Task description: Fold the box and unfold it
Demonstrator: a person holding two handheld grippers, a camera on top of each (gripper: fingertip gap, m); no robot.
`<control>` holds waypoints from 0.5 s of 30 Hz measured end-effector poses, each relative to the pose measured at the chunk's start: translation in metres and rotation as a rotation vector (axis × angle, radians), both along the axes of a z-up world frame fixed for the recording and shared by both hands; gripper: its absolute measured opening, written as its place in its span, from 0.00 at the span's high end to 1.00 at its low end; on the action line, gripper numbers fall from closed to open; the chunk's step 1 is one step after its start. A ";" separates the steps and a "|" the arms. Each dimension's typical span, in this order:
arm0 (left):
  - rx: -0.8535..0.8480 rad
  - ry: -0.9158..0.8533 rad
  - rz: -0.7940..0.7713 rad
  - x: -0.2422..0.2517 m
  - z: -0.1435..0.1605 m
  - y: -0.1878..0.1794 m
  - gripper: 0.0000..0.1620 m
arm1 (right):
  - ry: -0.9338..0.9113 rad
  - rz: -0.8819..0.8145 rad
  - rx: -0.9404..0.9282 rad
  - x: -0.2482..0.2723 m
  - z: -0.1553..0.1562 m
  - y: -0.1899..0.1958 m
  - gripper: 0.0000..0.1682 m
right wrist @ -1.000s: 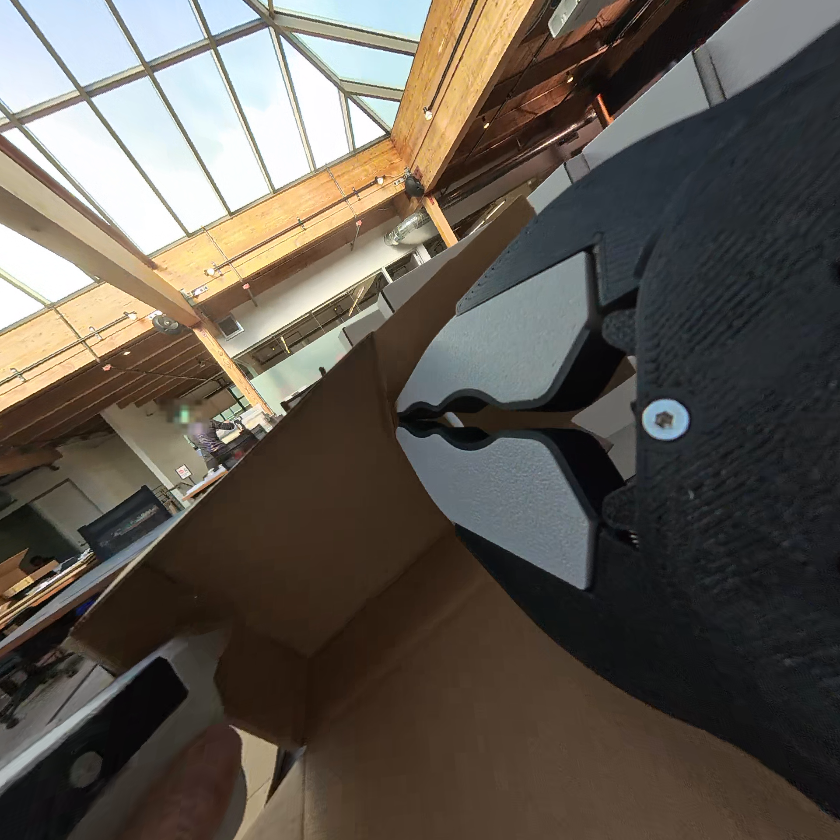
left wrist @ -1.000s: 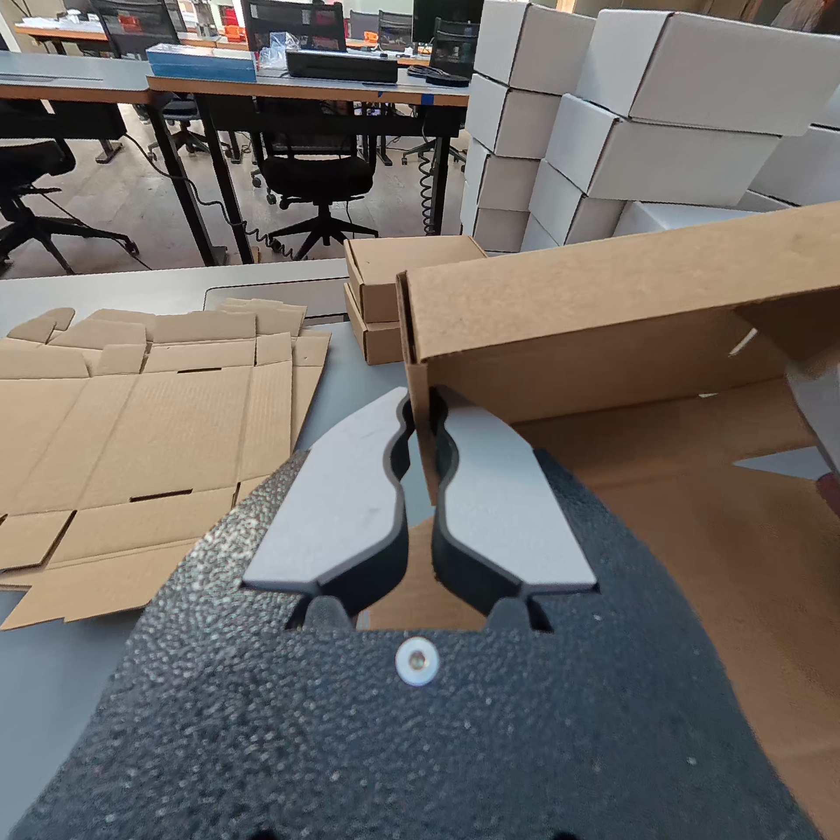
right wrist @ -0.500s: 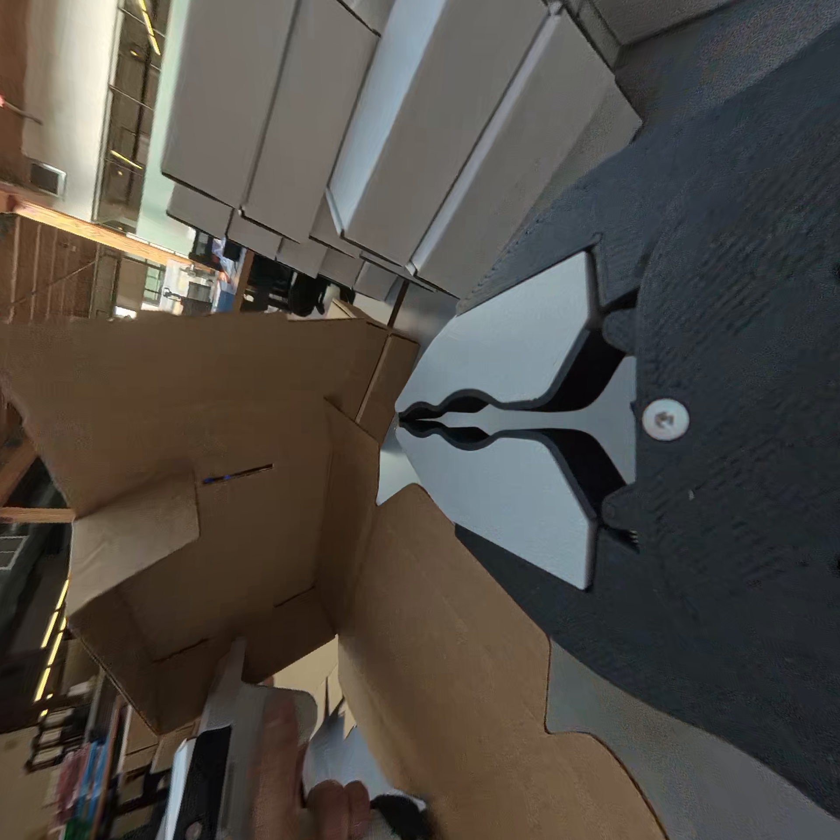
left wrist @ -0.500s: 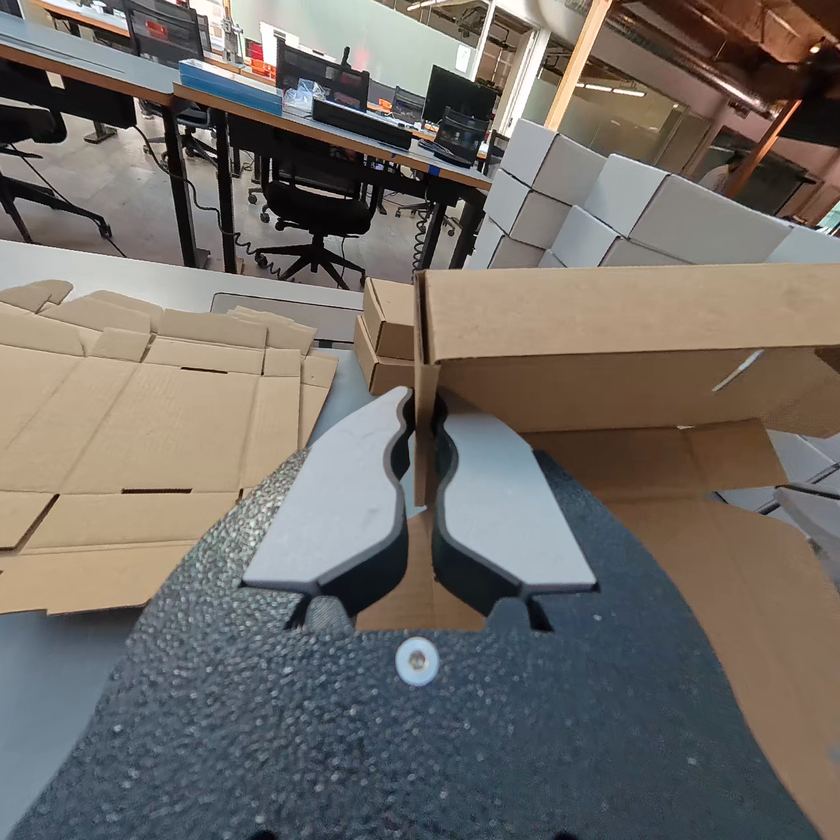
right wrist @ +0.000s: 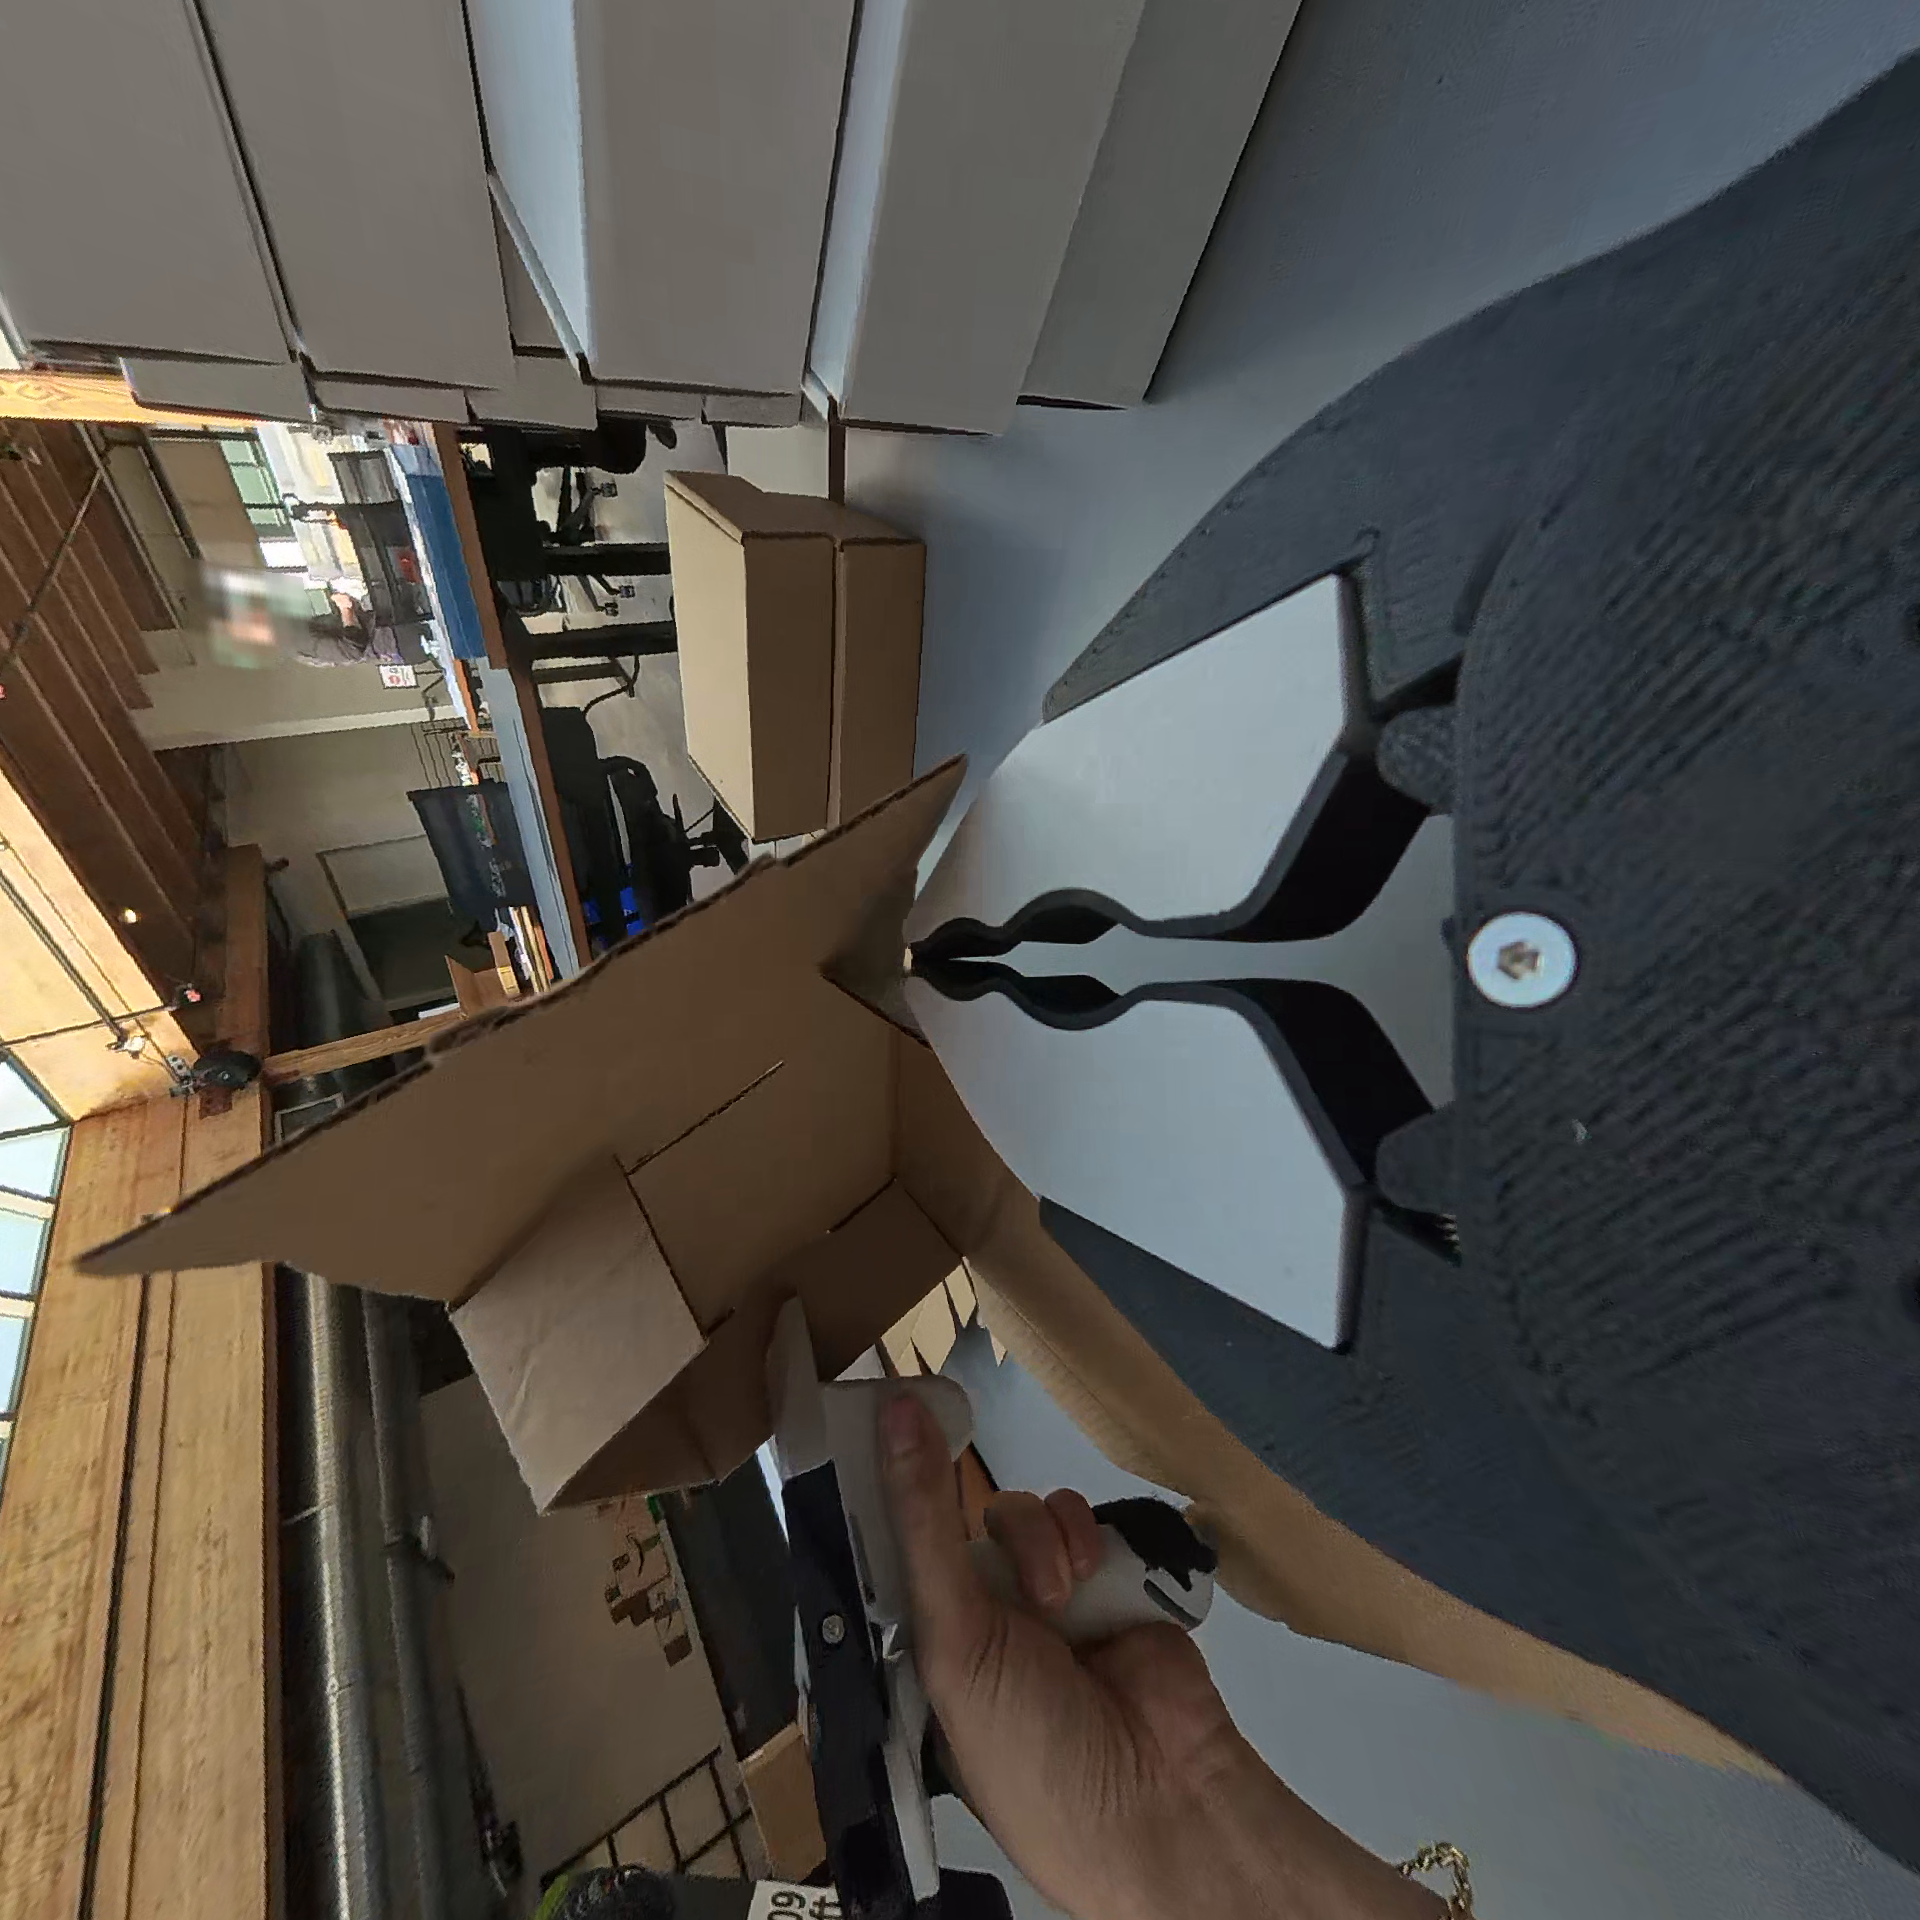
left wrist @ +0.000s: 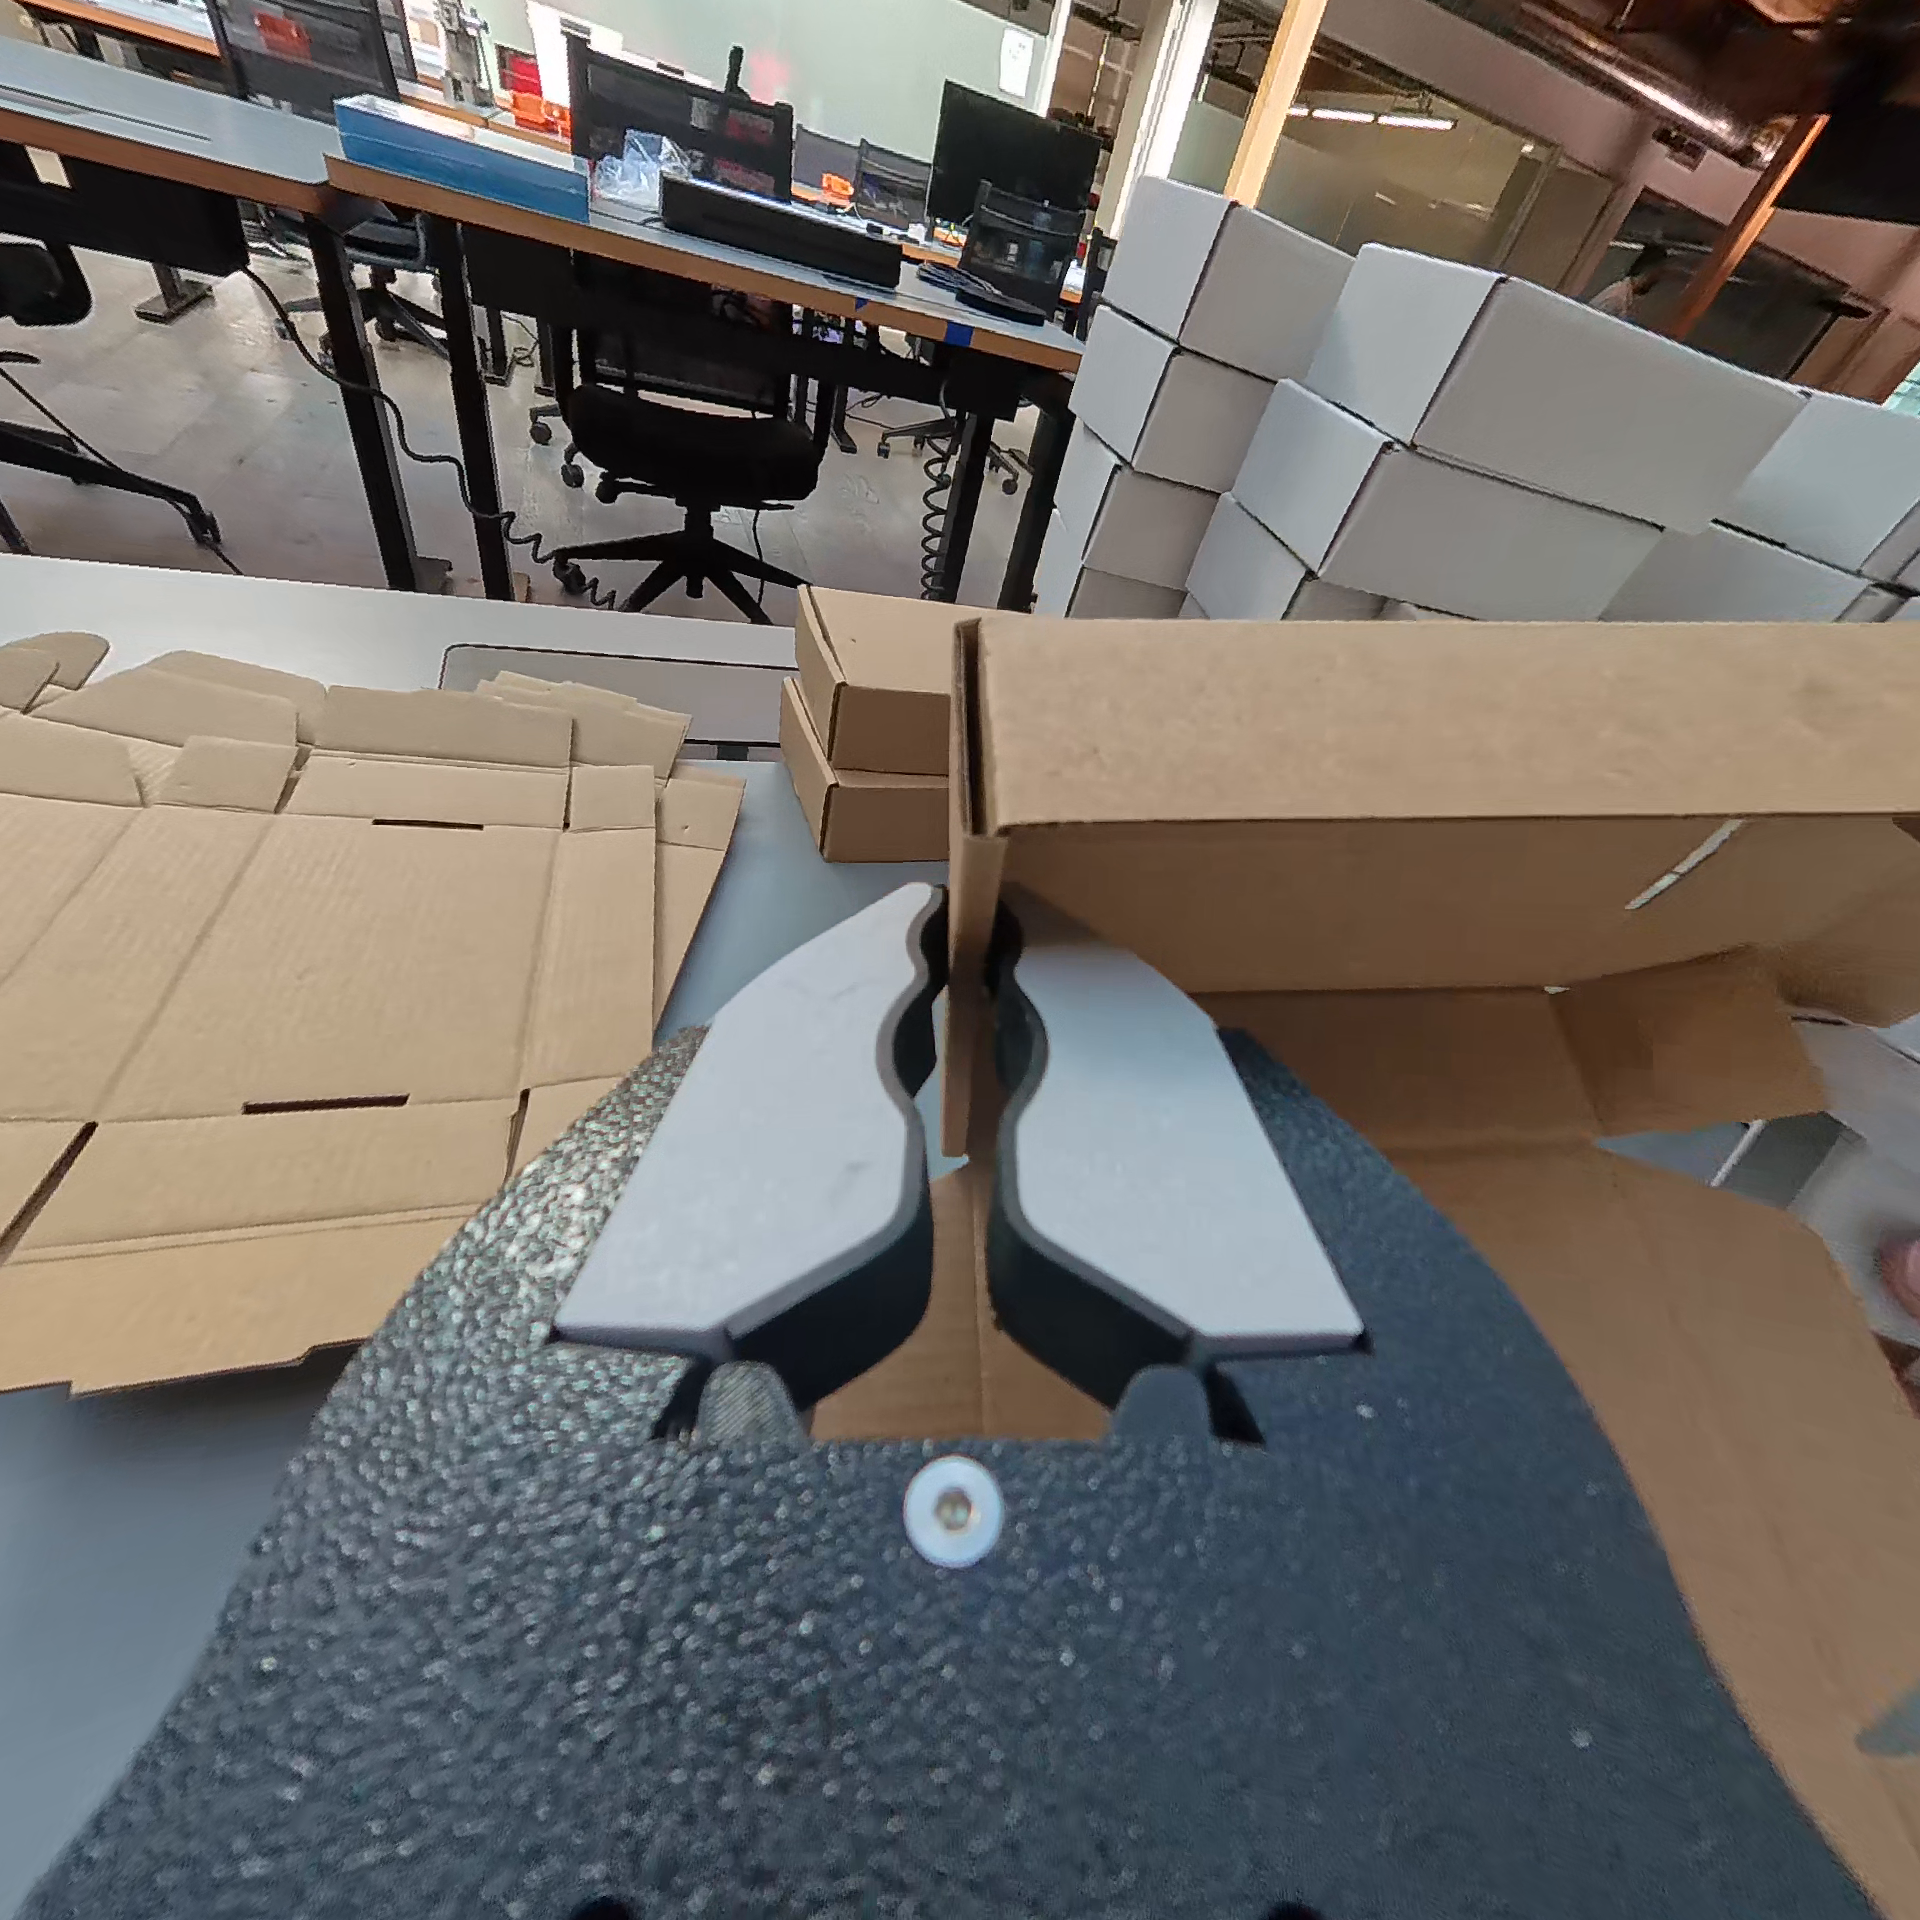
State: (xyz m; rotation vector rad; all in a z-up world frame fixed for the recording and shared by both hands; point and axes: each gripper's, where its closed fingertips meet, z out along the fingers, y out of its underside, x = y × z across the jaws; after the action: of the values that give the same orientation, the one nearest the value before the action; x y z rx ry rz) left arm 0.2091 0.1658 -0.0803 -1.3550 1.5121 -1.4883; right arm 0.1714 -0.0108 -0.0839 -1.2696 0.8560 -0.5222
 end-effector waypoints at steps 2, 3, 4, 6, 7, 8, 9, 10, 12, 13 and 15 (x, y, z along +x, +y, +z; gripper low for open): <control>0.040 -0.003 0.010 -0.001 -0.001 -0.002 0.97 | -0.019 0.015 -0.087 -0.004 -0.003 0.006 1.00; 0.057 -0.005 0.017 -0.002 -0.001 -0.003 0.97 | -0.029 -0.001 -0.153 -0.004 -0.005 0.008 1.00; 0.066 -0.007 0.021 -0.002 -0.001 -0.005 0.97 | -0.057 -0.028 -0.227 -0.005 -0.005 0.008 1.00; 0.074 -0.001 0.024 -0.004 0.000 -0.008 0.97 | -0.138 -0.107 -0.384 -0.004 -0.003 0.008 1.00; 0.076 0.004 0.022 -0.003 0.001 -0.011 0.97 | -0.185 -0.139 -0.476 -0.004 -0.002 0.009 1.00; 0.075 0.007 0.021 -0.003 0.002 -0.013 0.97 | -0.234 -0.163 -0.579 -0.005 -0.001 0.012 1.00; 0.081 0.007 0.021 -0.003 0.004 -0.015 0.97 | -0.284 -0.187 -0.689 -0.006 -0.002 0.017 1.00; 0.085 0.010 0.016 -0.003 0.004 -0.018 0.97 | -0.331 -0.212 -0.809 -0.007 -0.004 0.022 1.00; 0.079 0.017 0.001 -0.003 0.005 -0.025 0.97 | -0.412 -0.257 -1.061 -0.006 -0.012 0.030 1.00; 0.071 0.021 -0.010 -0.004 0.005 -0.028 0.96 | -0.446 -0.278 -1.166 -0.005 -0.015 0.033 1.00; 0.067 0.027 -0.015 -0.004 0.004 -0.030 0.96 | -0.461 -0.269 -1.319 -0.001 -0.028 0.039 1.00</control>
State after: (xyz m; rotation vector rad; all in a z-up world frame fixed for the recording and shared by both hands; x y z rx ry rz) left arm 0.2049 0.1359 -0.0767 -1.3324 1.5779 -1.4212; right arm 0.1704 0.0284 -0.1120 -2.0654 0.2002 -1.6884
